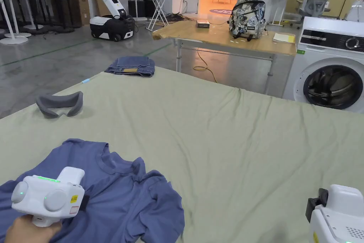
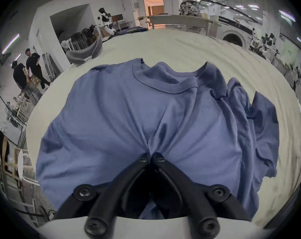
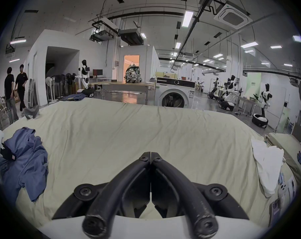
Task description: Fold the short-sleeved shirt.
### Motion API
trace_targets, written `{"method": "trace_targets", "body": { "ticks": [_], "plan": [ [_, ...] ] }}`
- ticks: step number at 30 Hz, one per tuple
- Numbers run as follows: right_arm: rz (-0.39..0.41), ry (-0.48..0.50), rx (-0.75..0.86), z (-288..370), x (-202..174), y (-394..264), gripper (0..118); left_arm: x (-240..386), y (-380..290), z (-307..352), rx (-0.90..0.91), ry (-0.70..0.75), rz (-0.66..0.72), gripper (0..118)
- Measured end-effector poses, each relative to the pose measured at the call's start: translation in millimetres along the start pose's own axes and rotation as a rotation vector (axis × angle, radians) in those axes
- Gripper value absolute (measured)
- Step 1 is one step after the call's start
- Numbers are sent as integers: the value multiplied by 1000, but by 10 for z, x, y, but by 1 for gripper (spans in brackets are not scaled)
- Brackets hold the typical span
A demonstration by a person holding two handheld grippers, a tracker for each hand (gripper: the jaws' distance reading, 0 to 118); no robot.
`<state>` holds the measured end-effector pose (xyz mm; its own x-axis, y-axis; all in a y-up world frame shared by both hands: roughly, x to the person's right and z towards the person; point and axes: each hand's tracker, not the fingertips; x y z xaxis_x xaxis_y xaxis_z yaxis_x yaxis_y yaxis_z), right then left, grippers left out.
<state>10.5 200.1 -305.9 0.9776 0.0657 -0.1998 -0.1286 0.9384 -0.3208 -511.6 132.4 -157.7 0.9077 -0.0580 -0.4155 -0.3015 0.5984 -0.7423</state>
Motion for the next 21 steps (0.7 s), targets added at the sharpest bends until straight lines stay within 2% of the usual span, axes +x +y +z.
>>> {"method": "trace_targets", "body": {
  "ticks": [2, 13, 21],
  "plan": [
    [-3, -1, 0, 13, 15, -1, 0, -27, 30, 149, 56, -28, 50, 0],
    [-23, -13, 38, 116, 151, 88, 0, -44, 605, 965, 322, -134, 110, 0],
    [-51, -50, 74, 235, 385, 205, 0, 580, 1247, 1680, 500, -254, -18, 0]
  ]
}}
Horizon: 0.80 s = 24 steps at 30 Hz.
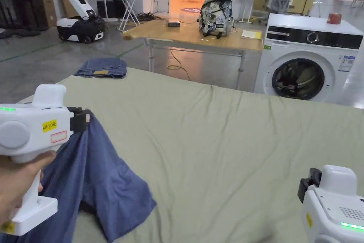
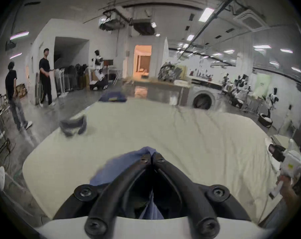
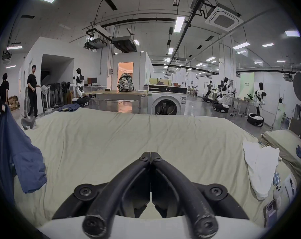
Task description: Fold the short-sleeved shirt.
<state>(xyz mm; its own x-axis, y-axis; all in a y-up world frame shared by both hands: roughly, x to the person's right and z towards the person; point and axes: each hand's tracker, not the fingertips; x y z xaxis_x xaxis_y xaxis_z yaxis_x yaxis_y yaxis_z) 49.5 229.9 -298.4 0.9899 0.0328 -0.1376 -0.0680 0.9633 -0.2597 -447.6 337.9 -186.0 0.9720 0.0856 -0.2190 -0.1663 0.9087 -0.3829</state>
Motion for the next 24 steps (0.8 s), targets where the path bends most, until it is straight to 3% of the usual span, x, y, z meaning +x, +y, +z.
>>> {"method": "trace_targets", "body": {
  "ticks": [14, 24],
  "plan": [
    [-64, -108, 59, 332, 681, 170, 0, 2328, 885, -317, 128, -418, -180, 0],
    [-72, -219, 47, 514, 1311, 81, 0, 3933, 31, -744, -46, -700, -231, 0]
  ]
}}
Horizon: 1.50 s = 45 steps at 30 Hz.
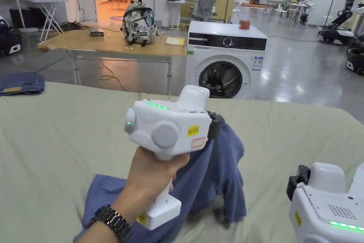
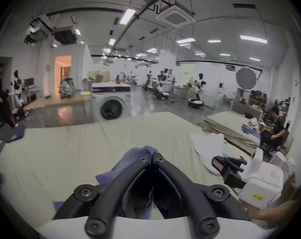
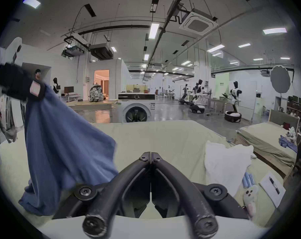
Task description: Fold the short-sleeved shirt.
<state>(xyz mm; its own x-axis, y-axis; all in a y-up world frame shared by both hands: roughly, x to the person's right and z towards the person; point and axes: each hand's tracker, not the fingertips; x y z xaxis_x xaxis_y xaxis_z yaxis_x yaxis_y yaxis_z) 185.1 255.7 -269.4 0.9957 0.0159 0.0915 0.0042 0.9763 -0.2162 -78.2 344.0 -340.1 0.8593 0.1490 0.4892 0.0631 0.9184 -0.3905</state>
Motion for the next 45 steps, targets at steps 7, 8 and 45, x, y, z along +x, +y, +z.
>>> {"method": "trace_targets", "body": {
  "ticks": [7, 8, 45],
  "plan": [
    [-8, -51, -35, 9, 321, -124, 0, 255, -701, -465, -146, -49, 25, 0],
    [-6, -55, -41, 6, 338, -141, 0, 263, -754, -474, -148, -44, 23, 8],
    [58, 148, -49, -115, -681, -225, 0, -2555, -1462, 780, -239, 486, 471, 0]
  ]
}}
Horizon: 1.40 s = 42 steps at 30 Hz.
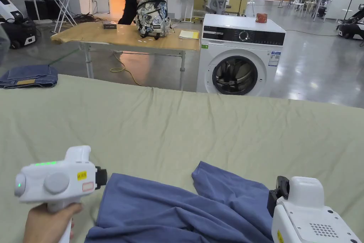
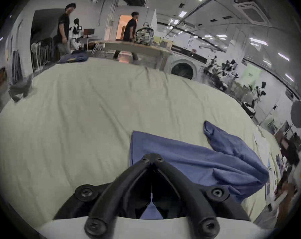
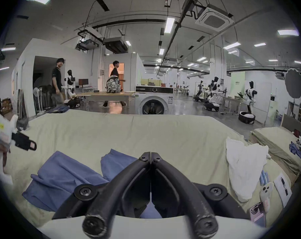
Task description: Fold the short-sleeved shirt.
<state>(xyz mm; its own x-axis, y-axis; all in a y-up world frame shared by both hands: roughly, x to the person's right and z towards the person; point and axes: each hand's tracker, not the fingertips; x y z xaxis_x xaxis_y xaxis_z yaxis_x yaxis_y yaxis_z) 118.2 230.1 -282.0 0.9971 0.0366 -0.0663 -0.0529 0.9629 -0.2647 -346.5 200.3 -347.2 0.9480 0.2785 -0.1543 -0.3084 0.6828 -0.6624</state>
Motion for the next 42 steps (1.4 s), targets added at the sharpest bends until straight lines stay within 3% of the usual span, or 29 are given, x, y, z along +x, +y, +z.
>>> {"method": "trace_targets", "body": {
  "ticks": [4, 8, 9, 13, 15, 17, 18, 19, 20, 24, 27, 33, 34, 36, 39, 40, 42],
  "plan": [
    [0, -4, -12, -25, 18, -20, 0, -3, 371, -427, -115, 39, -24, 2],
    [7, -18, -28, -45, 104, -57, 0, 152, 424, -697, -184, 70, -64, 80],
    [8, -24, -34, -48, 137, -66, 0, 158, 425, -799, -209, 83, -60, 81],
    [18, -54, -54, -61, 283, -106, 0, 278, 278, -1109, -334, 133, -75, 80],
    [23, -74, -64, -59, 370, -141, 0, 324, 180, -1378, -369, 177, -135, 66],
    [24, -93, -78, -71, 456, -173, 0, 469, 86, -1346, -291, 232, -214, 57],
    [17, -99, -86, -81, 503, -188, 0, 499, 56, -1306, -271, 253, -231, 48],
    [8, -105, -91, -90, 540, -198, 0, 543, 34, -1284, -255, 249, -253, 31],
    [0, -115, -98, -108, 580, -202, 0, 591, 17, -1247, -229, 250, -278, 0],
    [-34, -119, -117, -180, 731, -129, 0, 588, 32, -1054, -219, 105, -241, 0],
    [-48, -121, -136, -288, 867, -8, 0, 600, 51, -756, -125, 113, -245, 0],
    [-96, -11, -409, -852, 1187, 20, 2, 613, -89, -10, -22, 40, -205, 0],
    [-85, 0, -442, -938, 1219, -23, 10, 602, -106, 69, -14, 42, -202, 0],
    [-16, -35, -513, -1128, 1220, -133, 40, 586, -163, 230, -3, 39, -210, 0],
    [-19, 9, -590, -1309, 1251, -279, 68, 556, -227, 354, 7, 45, -215, 0],
    [-43, 14, -620, -1357, 1260, -321, 75, 549, -249, 380, 7, 49, -219, 0],
    [-123, -17, -683, -1454, 1288, -420, 75, 520, -281, 401, 7, 58, -223, 0]
  ]
}}
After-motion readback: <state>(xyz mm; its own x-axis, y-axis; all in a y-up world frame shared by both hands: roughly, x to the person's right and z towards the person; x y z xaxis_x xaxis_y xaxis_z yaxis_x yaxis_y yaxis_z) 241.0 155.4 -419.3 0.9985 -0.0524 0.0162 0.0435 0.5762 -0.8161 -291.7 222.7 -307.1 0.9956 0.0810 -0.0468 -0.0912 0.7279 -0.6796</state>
